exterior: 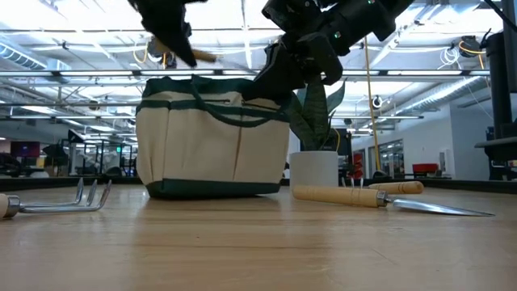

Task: Pick & Place Garden tools in Gardening bag
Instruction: Put the top brown trowel into the white gardening bag

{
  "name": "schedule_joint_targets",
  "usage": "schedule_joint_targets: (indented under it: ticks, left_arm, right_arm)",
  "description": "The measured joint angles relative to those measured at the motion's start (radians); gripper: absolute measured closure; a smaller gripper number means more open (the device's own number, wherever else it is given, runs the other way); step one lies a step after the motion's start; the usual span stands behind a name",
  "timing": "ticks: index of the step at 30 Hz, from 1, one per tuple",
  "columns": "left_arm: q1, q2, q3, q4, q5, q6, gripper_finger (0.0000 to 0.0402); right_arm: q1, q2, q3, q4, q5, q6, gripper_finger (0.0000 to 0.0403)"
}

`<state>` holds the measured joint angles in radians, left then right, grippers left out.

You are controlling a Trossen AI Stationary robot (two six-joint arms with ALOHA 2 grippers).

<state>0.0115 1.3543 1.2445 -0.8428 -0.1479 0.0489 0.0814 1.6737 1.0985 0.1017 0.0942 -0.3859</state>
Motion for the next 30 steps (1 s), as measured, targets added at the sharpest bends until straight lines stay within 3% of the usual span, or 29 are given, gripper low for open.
schedule_joint_targets:
  ticks: [10, 17, 23, 30]
  left_arm:
    - [-0.084, 0.000, 0.023, -0.137, 0.067, -0.054, 0.0326]
    - [-0.083, 0.061, 0.031, -0.176, 0.053, -0.014, 0.0326]
    - [-0.077, 0.253, 0.227, -0.403, -0.097, 0.056, 0.0326]
    - [-0.084, 0.447, 0.455, -0.500, -0.113, 0.167, 0.0326]
  right_arm:
    - [-0.001, 0.000, 0.000, 0.000, 0.006, 0.002, 0.0403]
    - [-0.001, 0.000, 0.000, 0.001, 0.006, -0.025, 0.0403]
    - [-0.001, 0.001, 0.000, 0.001, 0.006, -0.021, 0.0403]
    - [0.000, 0.001, 0.000, 0.000, 0.005, -0.019, 0.0403]
